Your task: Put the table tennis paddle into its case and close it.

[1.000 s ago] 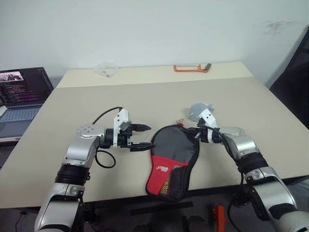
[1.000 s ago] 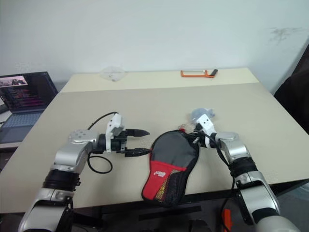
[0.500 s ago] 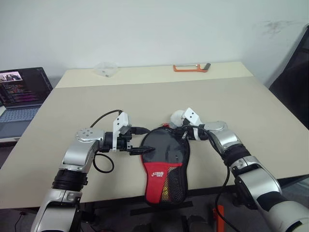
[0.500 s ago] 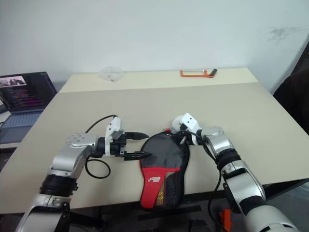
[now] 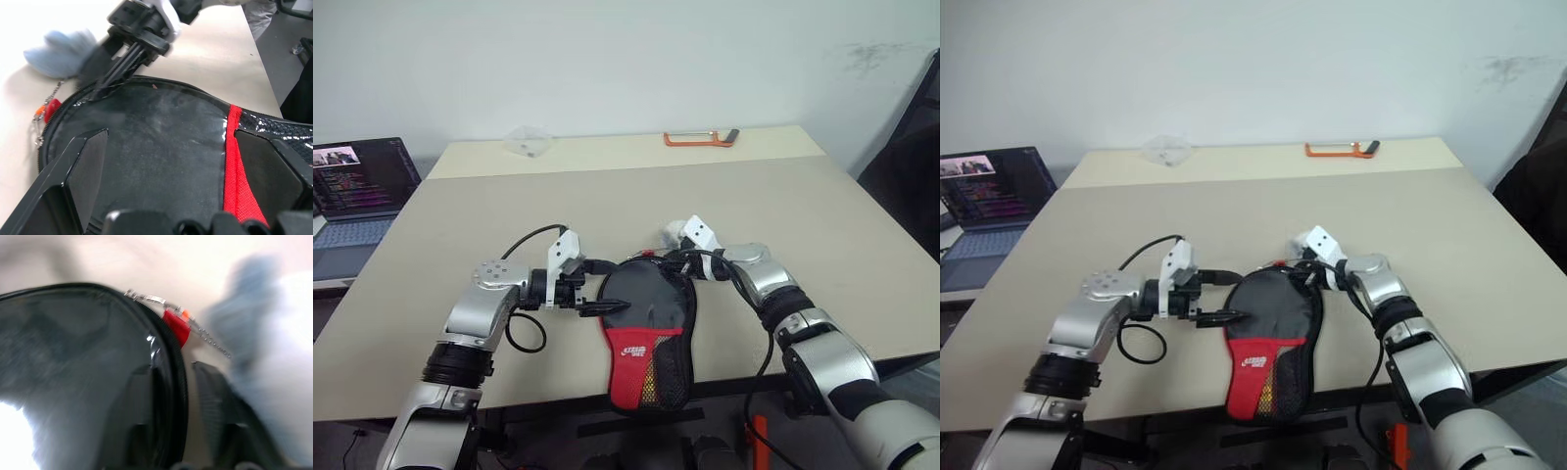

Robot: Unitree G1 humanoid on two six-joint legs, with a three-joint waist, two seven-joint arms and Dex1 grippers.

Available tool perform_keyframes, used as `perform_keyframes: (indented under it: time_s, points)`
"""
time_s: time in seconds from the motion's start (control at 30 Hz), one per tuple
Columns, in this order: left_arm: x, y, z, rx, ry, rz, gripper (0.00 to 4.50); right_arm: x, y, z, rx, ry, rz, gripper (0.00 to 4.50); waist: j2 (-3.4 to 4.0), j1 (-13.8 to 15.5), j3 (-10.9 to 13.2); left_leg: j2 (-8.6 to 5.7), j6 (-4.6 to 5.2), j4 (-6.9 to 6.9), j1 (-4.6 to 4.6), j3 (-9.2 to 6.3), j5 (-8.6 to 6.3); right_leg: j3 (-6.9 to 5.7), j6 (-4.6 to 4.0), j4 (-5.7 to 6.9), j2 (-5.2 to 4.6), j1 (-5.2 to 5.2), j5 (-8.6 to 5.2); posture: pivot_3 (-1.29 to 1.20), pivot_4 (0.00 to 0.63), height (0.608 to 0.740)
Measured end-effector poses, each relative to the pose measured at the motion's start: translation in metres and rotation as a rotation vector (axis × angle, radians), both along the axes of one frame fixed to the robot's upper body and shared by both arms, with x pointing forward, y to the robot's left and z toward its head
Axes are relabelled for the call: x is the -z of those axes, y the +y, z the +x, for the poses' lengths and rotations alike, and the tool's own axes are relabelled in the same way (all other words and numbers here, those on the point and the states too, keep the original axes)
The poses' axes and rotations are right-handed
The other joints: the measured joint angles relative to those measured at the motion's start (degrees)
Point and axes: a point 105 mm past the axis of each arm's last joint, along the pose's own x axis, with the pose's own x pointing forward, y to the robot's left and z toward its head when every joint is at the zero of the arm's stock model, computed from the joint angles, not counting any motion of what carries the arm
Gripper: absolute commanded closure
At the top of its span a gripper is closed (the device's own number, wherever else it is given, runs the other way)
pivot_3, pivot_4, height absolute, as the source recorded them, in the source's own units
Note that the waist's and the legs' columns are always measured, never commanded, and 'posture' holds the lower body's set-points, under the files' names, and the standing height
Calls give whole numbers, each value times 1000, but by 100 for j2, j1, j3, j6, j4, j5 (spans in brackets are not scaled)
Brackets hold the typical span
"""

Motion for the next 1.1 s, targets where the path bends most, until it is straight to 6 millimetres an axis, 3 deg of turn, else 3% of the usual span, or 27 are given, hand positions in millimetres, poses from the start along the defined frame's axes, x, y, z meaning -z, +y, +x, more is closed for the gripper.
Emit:
perform_keyframes:
  time_s: [0.03, 0.3, 0.4, 0.6, 0.63, 0.9, 1.1]
  points:
    - [0, 0, 0, -1, -1, 0, 0, 0, 1, 0, -3, 3, 1, 1831, 0, 13, 0, -1, -1, -1, -2, -1, 0, -1, 0, -3, 0, 0, 0, 0, 150, 740]
    - [0, 0, 0, 0, -11, 0, 0, 5, 0, -3, 6, 54, 34, 1831, 0, 44, 0, -5, -1, -1, -8, -6, 1, -5, 0, -12, -4, 0, 0, 0, 150, 740]
    - [0, 0, 1, 0, -12, 0, 0, 5, -3, -2, 29, 56, 44, 2445, 0, 48, 0, -6, 0, -1, -6, -7, 0, -5, 0, -10, -4, 3, 0, 0, 150, 740]
    - [0, 0, 1, 0, -10, 0, 0, 8, -16, -1, 67, 95, 35, 4353, 1, 62, -1, -8, 2, 2, -1, -14, -1, -10, 0, -9, -4, 12, 0, 0, 150, 740]
    - [0, 0, 1, 0, -9, 0, 0, 8, -16, -1, 66, 99, 35, 4491, 1, 61, -1, -9, 2, 2, -1, -15, -1, -10, 0, -8, -4, 12, 0, 0, 150, 740]
    - [4, 0, -5, 29, 11, 1, 0, 9, -13, 0, 75, 91, 39, 4491, 1, 50, -2, -7, 3, 1, 5, -14, -1, -9, 0, -7, -4, 16, 0, 0, 150, 740]
    - [8, 4, -14, 54, 29, 20, 0, 10, -4, 5, 108, 59, 37, 4491, 3, 19, 1, 1, 15, -7, 60, -7, -8, -3, -10, -4, 4, 60, 6, 0, 150, 740]
